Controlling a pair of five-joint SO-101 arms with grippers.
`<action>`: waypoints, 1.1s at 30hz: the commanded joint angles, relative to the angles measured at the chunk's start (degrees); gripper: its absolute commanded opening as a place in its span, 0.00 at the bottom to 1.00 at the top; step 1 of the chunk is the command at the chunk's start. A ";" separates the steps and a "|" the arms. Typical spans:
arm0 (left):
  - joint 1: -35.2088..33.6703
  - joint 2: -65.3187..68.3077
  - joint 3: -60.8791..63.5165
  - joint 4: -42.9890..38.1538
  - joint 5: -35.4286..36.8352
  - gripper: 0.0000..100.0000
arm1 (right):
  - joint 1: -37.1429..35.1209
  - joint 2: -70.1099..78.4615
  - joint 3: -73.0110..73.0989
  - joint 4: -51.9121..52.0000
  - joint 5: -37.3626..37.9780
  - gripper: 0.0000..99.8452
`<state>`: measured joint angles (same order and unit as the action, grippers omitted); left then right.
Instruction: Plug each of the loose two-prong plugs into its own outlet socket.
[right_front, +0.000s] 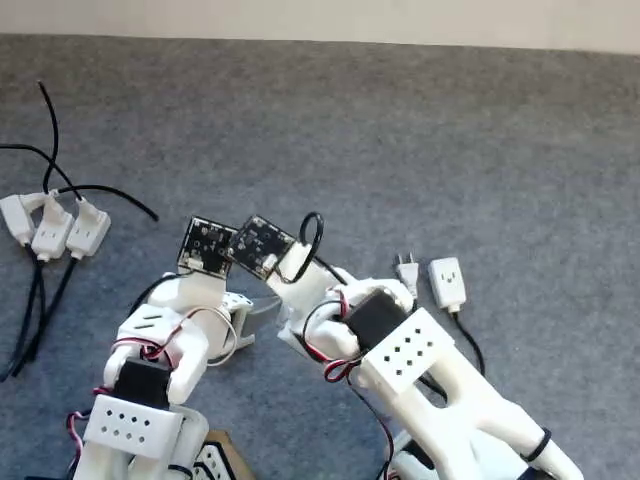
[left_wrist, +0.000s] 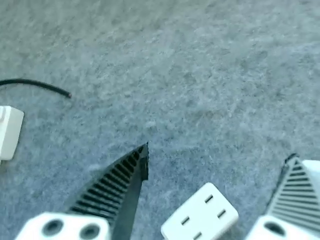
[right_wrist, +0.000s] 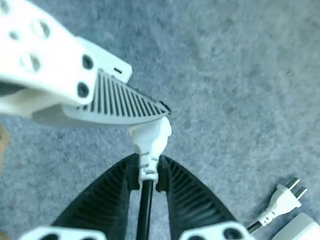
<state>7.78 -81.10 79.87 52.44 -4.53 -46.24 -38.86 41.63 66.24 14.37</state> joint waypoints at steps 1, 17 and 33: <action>2.68 -0.31 -0.13 -0.70 -0.26 0.40 | -0.04 0.31 -7.69 2.51 -0.62 0.01; -5.49 -0.22 -7.34 5.45 -0.18 0.40 | -0.04 0.48 -12.09 8.57 0.35 0.01; -39.69 52.26 -51.30 21.10 -4.13 0.40 | -0.04 12.79 -20.00 7.78 10.99 0.01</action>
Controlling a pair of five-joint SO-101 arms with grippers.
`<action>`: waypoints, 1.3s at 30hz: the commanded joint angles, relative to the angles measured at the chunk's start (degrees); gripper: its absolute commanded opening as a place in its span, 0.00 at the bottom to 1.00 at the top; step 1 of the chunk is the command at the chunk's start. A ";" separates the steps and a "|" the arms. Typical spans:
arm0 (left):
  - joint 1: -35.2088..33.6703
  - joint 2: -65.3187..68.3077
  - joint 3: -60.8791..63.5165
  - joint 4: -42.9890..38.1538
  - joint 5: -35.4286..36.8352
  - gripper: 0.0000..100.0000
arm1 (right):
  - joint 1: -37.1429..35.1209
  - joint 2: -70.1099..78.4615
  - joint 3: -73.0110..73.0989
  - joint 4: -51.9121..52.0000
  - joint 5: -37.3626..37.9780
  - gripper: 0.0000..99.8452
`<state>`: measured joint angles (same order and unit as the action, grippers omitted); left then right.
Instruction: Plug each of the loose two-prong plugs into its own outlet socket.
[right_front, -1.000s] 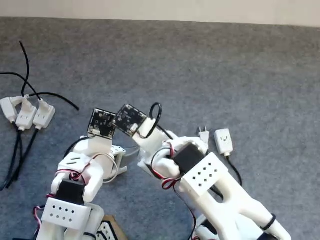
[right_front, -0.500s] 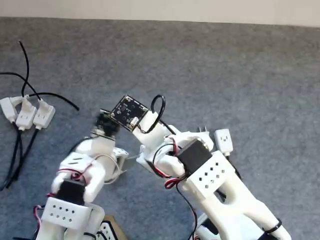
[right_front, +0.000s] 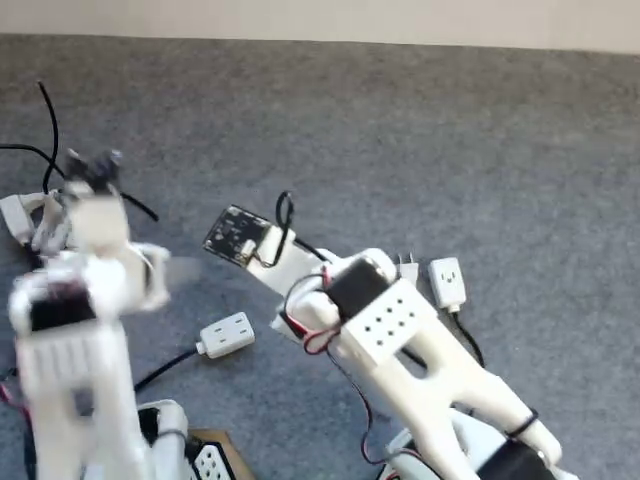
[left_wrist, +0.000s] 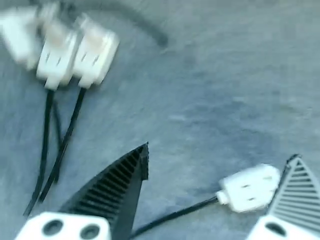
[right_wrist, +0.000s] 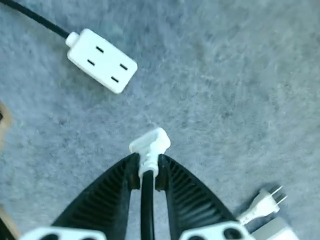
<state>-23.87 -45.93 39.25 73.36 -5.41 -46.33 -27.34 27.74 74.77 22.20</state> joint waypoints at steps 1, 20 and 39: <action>-10.86 22.46 -14.29 0.18 -4.57 0.40 | -0.04 2.42 -8.22 -0.48 4.57 0.01; -40.22 78.55 -66.77 0.09 -16.26 0.40 | -7.87 26.51 -24.66 -0.31 11.43 0.01; -42.68 92.09 -81.01 0.26 -16.88 0.40 | -10.59 27.03 -23.34 -0.75 8.18 0.01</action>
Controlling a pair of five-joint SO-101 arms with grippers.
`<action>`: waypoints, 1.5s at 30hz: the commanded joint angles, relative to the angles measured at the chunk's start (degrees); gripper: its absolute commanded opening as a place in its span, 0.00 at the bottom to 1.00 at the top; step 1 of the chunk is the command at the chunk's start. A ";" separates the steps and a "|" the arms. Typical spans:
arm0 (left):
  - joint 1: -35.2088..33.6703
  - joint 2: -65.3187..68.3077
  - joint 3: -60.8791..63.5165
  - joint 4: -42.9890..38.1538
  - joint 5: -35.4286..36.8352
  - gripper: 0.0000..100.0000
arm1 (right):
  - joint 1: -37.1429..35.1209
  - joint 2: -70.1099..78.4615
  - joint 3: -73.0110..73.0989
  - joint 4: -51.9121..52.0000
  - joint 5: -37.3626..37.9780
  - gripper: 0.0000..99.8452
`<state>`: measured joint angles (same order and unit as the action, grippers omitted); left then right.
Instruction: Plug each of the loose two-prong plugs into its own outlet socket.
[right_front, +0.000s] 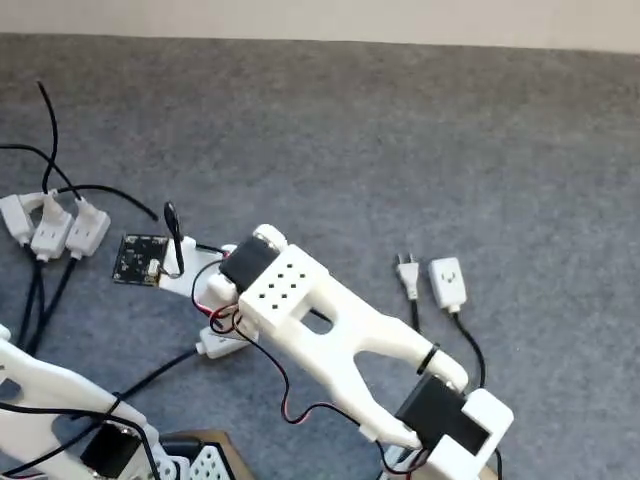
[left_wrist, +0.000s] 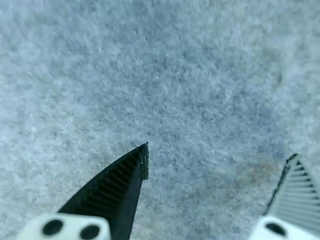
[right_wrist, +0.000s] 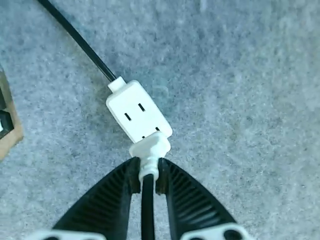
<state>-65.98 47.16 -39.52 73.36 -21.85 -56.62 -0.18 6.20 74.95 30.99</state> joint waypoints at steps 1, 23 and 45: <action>-0.57 -1.01 -2.24 0.26 -0.44 0.40 | -0.31 -0.13 -1.27 -1.01 -0.53 0.01; -0.40 -0.92 -7.16 6.86 -0.44 0.40 | 1.63 6.55 6.81 -10.24 -0.44 0.01; 9.45 -7.34 -20.26 26.99 -0.53 0.40 | 6.11 3.56 6.20 -4.70 -0.70 0.20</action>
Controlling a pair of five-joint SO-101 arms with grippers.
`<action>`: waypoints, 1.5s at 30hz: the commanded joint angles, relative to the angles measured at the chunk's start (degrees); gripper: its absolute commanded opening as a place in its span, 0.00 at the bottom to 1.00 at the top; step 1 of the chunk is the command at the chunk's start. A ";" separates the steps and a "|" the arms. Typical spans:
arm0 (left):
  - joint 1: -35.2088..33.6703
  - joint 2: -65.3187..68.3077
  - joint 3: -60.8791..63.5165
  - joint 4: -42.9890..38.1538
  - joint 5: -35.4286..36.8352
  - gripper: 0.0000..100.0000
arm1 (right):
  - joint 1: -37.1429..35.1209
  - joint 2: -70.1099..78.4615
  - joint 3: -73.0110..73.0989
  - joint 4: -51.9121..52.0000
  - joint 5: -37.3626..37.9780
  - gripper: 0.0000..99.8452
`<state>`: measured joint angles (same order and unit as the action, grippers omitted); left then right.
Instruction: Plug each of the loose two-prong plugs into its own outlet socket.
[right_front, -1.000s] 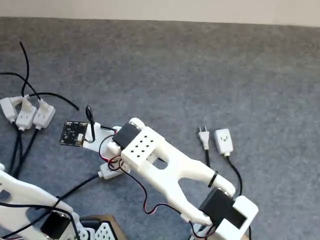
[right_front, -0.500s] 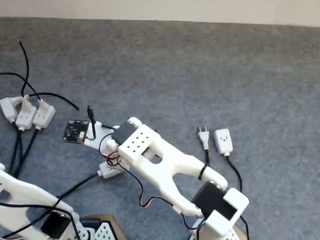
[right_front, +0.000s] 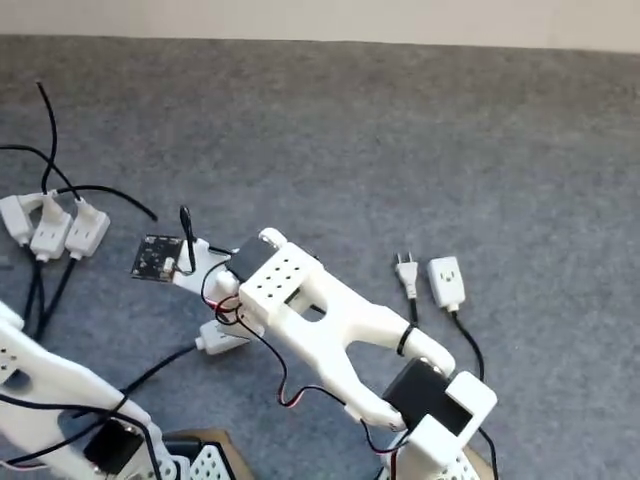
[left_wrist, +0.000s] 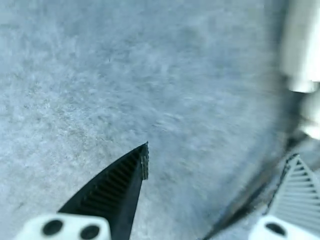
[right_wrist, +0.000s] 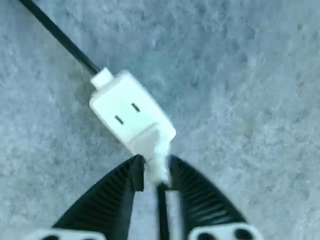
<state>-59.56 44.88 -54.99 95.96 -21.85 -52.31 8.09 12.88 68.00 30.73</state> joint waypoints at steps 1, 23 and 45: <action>3.65 -5.58 -5.14 5.01 -0.53 0.40 | 1.71 -6.73 -0.48 3.12 -0.44 0.24; 30.81 -66.33 71.25 0.88 -29.45 0.40 | 31.96 -49.01 -3.12 28.00 -10.99 0.30; 57.45 -67.47 102.99 -29.01 -26.11 0.40 | 40.57 -67.91 66.33 -13.76 -10.90 0.30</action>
<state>-3.38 -25.63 48.22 70.37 -48.92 -11.96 -58.73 77.49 57.10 20.26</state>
